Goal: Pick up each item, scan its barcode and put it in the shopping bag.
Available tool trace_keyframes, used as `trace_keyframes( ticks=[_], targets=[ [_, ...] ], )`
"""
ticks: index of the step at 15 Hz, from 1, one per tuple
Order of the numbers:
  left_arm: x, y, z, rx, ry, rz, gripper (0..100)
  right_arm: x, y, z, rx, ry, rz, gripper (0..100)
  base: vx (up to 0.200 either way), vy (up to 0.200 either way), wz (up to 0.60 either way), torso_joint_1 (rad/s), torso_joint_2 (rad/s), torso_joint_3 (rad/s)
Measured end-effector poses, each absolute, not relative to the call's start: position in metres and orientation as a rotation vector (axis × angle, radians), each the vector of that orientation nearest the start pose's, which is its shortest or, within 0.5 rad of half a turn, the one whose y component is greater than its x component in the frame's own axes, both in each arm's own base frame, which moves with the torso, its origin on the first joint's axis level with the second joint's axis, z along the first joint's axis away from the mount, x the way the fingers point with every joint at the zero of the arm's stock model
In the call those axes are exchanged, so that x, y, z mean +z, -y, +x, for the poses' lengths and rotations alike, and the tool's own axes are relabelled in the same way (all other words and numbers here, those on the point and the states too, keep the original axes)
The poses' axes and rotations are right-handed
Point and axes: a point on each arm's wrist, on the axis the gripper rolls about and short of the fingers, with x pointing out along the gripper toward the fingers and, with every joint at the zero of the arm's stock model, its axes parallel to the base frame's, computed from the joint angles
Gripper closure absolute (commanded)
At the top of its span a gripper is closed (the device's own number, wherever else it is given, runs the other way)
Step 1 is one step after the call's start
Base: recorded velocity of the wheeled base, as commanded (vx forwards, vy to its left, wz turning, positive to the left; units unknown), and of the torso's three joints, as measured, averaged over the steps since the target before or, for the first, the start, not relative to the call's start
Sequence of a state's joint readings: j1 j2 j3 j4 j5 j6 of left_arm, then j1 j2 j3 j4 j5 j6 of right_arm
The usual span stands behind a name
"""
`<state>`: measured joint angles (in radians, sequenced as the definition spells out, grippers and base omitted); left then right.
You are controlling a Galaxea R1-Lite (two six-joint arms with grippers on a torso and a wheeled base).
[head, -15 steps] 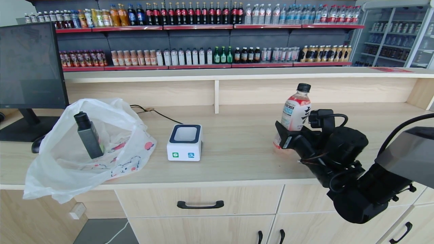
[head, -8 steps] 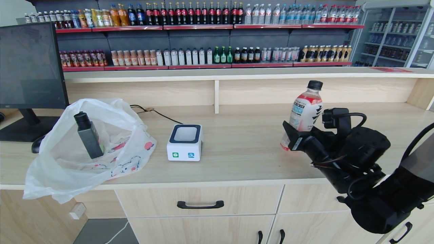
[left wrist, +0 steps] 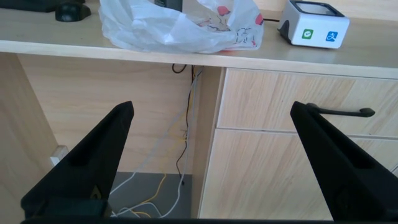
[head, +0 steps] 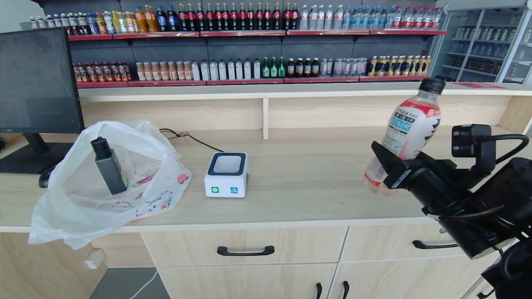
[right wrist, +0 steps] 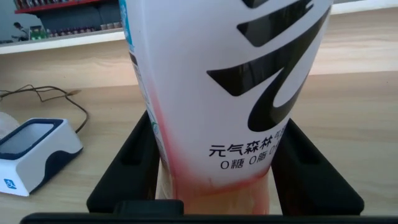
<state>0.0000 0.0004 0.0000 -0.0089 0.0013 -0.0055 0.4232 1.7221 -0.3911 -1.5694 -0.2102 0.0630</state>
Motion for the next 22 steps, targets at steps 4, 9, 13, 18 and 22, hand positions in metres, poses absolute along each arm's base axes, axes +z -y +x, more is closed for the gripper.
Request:
trace_keyframes(
  ticks=[4, 9, 13, 18, 22],
  targets=[
    [0.076, 0.000, -0.023, 0.001, 0.009, -0.007, 0, 0.176, -0.106, 0.215, 0.273, 0.239, 0.148, 100, 0.000, 0.000, 0.00, 0.000, 0.00, 0.000],
    [0.076, 0.000, -0.023, 0.001, 0.009, -0.007, 0, 0.172, -0.114, 0.198, 0.338, 0.211, 0.148, 100, 0.000, 0.000, 0.00, 0.000, 0.00, 0.000],
    [0.076, 0.000, -0.023, 0.001, 0.009, -0.009, 0, 0.168, -0.125, 0.187, 0.403, 0.189, 0.149, 100, 0.000, 0.000, 0.00, 0.000, 0.00, 0.000],
    [0.076, 0.000, -0.023, 0.001, 0.007, -0.008, 0, 0.168, -0.159, 0.170, 0.580, 0.151, 0.269, 100, 0.000, 0.000, 0.00, 0.000, 0.00, 0.000],
    [0.076, 0.000, -0.023, 0.001, 0.007, -0.008, 0, 0.173, -0.185, 0.164, 0.772, 0.120, 0.390, 100, 0.000, 0.000, 0.00, 0.000, 0.00, 0.000]
  ],
)
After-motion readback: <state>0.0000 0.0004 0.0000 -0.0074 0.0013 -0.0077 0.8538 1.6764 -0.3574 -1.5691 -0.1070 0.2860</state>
